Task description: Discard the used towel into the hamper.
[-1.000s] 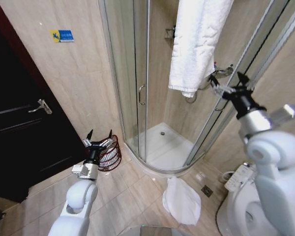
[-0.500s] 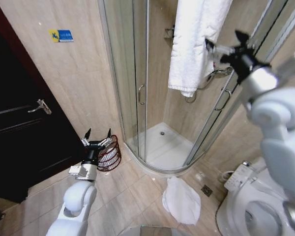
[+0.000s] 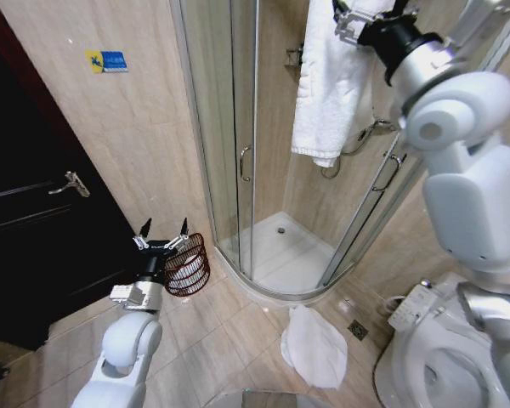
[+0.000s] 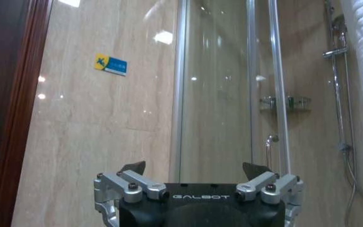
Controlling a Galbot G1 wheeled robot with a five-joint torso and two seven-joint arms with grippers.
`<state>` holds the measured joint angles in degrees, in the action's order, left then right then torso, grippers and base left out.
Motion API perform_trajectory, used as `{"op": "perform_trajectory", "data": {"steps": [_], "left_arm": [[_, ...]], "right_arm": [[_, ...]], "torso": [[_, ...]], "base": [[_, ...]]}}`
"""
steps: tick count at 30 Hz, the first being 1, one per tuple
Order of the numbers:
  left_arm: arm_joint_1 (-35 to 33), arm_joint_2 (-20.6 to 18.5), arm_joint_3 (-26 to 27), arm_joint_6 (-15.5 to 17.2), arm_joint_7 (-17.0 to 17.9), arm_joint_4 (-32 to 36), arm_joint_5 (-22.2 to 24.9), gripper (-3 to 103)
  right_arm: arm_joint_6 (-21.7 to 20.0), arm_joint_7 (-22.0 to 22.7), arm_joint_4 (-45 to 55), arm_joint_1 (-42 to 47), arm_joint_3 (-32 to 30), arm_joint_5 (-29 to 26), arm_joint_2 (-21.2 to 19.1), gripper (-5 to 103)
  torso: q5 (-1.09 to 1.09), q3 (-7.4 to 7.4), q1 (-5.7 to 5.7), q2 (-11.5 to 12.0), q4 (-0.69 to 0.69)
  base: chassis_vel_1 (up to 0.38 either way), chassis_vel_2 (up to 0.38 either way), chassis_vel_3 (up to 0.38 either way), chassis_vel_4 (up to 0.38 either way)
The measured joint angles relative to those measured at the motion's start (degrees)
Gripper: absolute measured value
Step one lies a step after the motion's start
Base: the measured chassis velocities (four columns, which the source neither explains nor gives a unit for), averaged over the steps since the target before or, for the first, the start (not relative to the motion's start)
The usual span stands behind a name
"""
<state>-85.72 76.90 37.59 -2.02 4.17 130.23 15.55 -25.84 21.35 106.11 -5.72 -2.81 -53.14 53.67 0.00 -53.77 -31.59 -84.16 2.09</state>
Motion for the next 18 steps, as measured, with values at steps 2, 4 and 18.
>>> {"op": "perform_trajectory", "data": {"steps": [2, 4, 18], "left_arm": [[0.02, 0.03, 0.01, -0.26, -0.10, -0.08, 0.13, 100], [0.03, 0.04, -0.01, -0.45, -0.14, -0.14, 0.18, 100], [-0.77, 0.70, 0.60, -1.32, -0.20, 0.63, 0.21, 100]], "right_arm": [[0.90, -0.24, -1.88, -0.57, 0.26, 0.75, 0.05, 92], [1.44, -1.11, -2.62, -0.81, 0.26, 1.09, -0.27, 87], [1.65, -4.96, -3.92, -0.28, -0.14, -2.25, -2.53, 32]], "torso": [[0.00, 0.01, 0.01, 0.01, 0.00], [0.01, 0.01, 0.01, 0.02, -0.01], [0.01, 0.03, 0.03, 0.05, 0.00]], "base": [[0.000, 0.000, 0.000, 0.000], [0.000, 0.000, 0.000, 0.000], [0.000, 0.000, 0.000, 0.000]]}}
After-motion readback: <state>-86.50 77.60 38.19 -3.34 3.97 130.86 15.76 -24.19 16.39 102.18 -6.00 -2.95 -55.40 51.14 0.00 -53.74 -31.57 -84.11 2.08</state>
